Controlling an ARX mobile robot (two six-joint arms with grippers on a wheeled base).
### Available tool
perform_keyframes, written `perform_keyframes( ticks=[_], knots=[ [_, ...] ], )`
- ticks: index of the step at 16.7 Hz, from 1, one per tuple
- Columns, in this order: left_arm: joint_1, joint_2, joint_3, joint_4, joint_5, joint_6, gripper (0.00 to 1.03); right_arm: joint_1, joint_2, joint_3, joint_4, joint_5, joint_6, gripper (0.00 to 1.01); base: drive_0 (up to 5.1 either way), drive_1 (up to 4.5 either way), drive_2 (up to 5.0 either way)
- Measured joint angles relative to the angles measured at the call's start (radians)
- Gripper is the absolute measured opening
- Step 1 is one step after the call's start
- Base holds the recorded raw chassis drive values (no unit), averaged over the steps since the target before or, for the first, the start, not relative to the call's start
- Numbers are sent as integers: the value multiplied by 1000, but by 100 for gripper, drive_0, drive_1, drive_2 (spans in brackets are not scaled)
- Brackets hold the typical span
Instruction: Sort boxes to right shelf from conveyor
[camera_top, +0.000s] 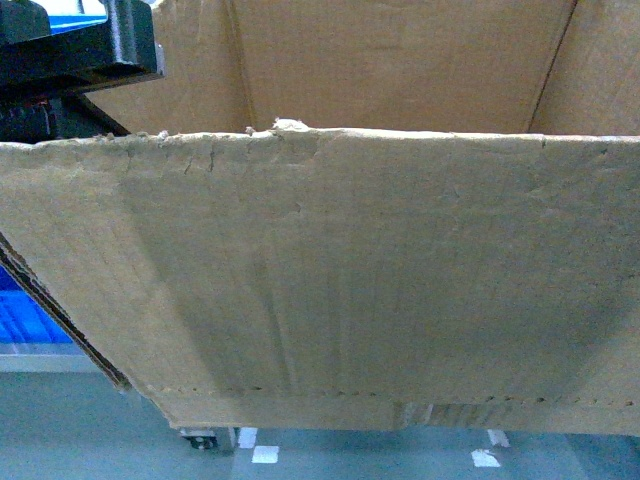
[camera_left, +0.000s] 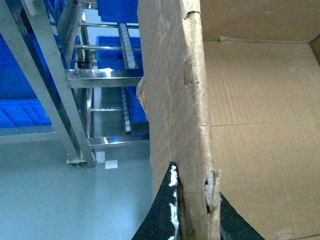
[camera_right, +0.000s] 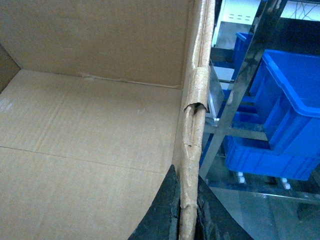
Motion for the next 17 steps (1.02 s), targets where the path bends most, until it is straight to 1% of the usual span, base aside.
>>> perform_keyframes(
  ticks=[17],
  knots=[
    [0,0,0,3,0,0,4,0,0,0,2,0,0,3,0,0,0]
  ],
)
